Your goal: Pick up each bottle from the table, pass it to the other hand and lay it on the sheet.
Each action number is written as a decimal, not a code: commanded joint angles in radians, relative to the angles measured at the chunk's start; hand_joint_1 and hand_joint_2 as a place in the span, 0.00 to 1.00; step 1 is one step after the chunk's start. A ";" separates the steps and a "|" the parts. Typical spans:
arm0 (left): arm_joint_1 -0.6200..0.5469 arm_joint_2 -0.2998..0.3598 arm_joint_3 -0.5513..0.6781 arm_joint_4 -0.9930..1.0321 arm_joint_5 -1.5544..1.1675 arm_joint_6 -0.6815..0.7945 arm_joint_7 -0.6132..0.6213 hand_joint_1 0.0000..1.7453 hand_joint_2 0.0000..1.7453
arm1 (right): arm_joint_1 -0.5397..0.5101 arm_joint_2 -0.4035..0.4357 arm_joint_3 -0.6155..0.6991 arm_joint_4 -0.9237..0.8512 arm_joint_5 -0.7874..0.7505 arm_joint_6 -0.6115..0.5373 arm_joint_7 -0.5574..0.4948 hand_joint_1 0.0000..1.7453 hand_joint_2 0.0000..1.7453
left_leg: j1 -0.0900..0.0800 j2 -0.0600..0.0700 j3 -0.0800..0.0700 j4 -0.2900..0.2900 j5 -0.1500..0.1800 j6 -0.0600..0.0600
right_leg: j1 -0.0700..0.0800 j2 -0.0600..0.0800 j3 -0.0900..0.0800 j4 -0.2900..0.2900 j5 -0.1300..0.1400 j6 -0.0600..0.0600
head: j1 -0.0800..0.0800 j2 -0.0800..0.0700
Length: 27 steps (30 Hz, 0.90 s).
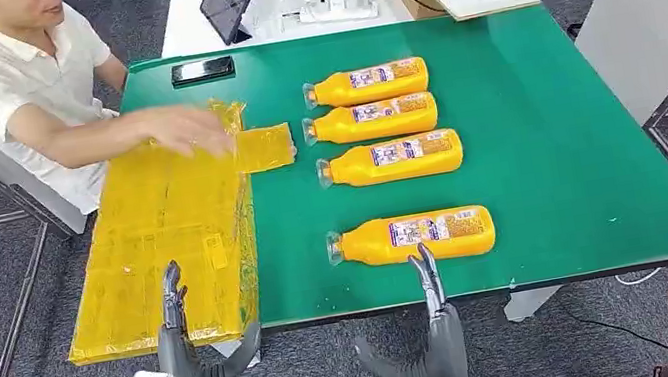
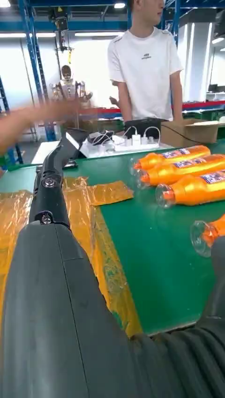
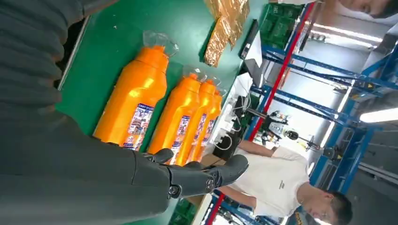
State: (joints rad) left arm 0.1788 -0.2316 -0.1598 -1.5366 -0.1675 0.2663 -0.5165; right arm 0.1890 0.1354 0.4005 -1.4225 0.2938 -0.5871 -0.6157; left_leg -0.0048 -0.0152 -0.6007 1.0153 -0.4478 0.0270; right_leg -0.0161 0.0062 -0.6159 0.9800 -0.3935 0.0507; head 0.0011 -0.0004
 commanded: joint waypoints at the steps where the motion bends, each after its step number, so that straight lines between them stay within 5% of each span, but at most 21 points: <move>1: -0.044 0.004 -0.028 0.040 0.002 0.001 0.005 0.00 1.00 | -0.009 -0.017 -0.022 -0.008 0.015 -0.027 -0.001 0.00 1.00 | 0.001 0.000 0.003 -0.001 -0.001 -0.001 | 0.001 -0.002 0.003 -0.001 -0.001 -0.001 | 0.000 0.000; 4: -0.043 0.014 -0.033 0.036 0.010 0.004 0.002 0.00 1.00 | -0.018 -0.042 -0.086 -0.081 0.146 -0.050 0.050 0.00 1.00 | 0.001 0.000 0.005 -0.001 -0.002 -0.002 | 0.001 -0.002 0.005 -0.001 -0.002 -0.002 | 0.000 0.000; 8: -0.056 0.025 -0.024 0.052 0.030 -0.020 -0.009 0.00 1.00 | -0.059 -0.168 -0.162 -0.069 0.469 0.093 0.311 0.00 1.00 | 0.000 -0.001 0.002 -0.001 0.000 -0.001 | 0.000 -0.002 0.003 -0.001 0.000 -0.001 | 0.000 0.000; 13: -0.106 0.028 -0.021 0.090 0.041 -0.047 -0.019 0.00 1.00 | -0.160 -0.234 -0.236 0.048 0.562 0.158 0.355 0.00 1.00 | -0.001 0.000 0.005 -0.002 0.000 -0.001 | 0.000 -0.001 0.006 -0.003 0.000 -0.001 | 0.000 0.000; 27: -0.109 0.030 -0.021 0.100 0.042 -0.056 -0.015 0.00 1.00 | -0.208 -0.258 -0.237 0.110 0.628 0.201 0.426 0.00 1.00 | -0.001 0.001 0.004 -0.001 0.000 0.000 | 0.000 0.000 0.004 -0.001 0.001 0.000 | 0.000 0.000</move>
State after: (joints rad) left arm 0.1127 -0.2281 -0.1751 -1.5160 -0.1259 0.2175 -0.5375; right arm 0.0683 -0.0862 0.1919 -1.4466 0.8788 -0.4303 -0.2431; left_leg -0.0056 -0.0153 -0.5998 1.0155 -0.4474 0.0276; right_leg -0.0168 0.0062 -0.6147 0.9800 -0.3930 0.0515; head 0.0008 -0.0004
